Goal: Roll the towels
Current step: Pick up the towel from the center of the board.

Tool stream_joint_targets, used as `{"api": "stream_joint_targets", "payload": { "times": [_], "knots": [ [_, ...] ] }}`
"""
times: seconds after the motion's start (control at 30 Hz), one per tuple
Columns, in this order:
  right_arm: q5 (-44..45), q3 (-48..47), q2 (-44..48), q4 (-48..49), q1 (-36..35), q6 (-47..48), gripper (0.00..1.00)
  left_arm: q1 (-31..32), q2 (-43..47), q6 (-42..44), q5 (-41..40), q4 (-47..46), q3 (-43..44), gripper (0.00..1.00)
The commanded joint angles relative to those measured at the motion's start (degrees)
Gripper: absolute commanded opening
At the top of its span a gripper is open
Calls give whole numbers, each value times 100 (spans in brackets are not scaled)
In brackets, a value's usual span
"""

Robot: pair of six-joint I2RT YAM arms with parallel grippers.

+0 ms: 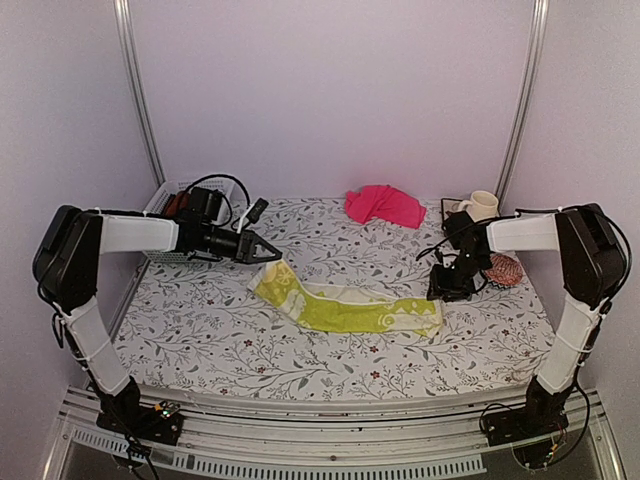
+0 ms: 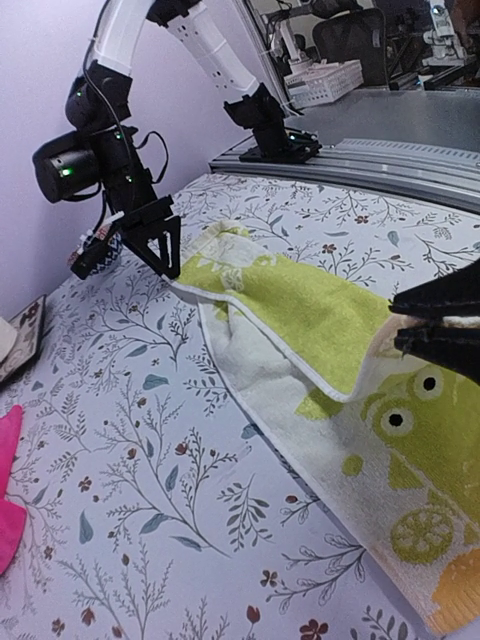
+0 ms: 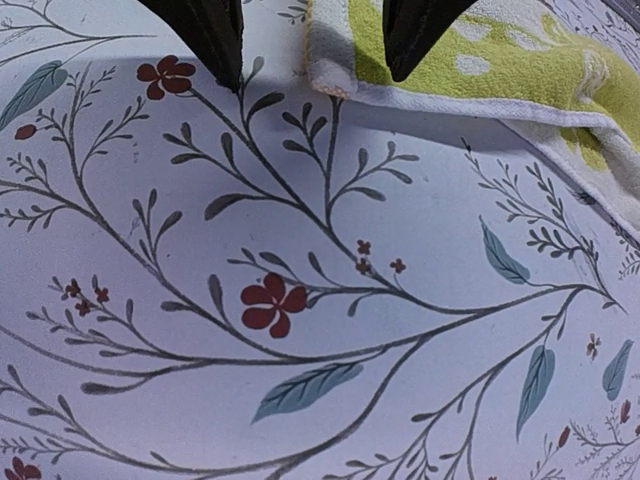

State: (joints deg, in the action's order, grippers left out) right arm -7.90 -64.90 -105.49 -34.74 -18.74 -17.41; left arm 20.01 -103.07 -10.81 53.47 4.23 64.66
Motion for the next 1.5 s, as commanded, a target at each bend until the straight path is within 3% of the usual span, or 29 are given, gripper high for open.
{"api": "stream_joint_targets", "payload": {
  "times": [0.0,0.2,0.33,0.4,0.67,0.97,1.23,1.47],
  "knots": [
    [-213,105,68,214,-13,-72,45,-23,191,-4,12,5,-50,0],
    [-334,83,9,347,-7,-26,33,3,189,-22,14,5,-59,0],
    [-335,53,49,398,-8,41,9,10,216,-27,-38,3,-76,0],
    [-294,34,125,420,-7,102,3,13,217,-45,-98,-1,-62,0],
    [-65,-259,814,548,-14,510,2,-28,283,-483,-642,-294,327,0],
    [335,-1118,1470,856,-9,1126,2,-305,392,-756,-1132,-549,1433,0],
    [706,-1420,1976,1329,70,1592,2,-555,583,-767,-1222,-1356,1470,0],
    [305,-1364,2429,1863,116,1880,2,-584,577,-732,-1180,-1486,1680,0]
  ]
}}
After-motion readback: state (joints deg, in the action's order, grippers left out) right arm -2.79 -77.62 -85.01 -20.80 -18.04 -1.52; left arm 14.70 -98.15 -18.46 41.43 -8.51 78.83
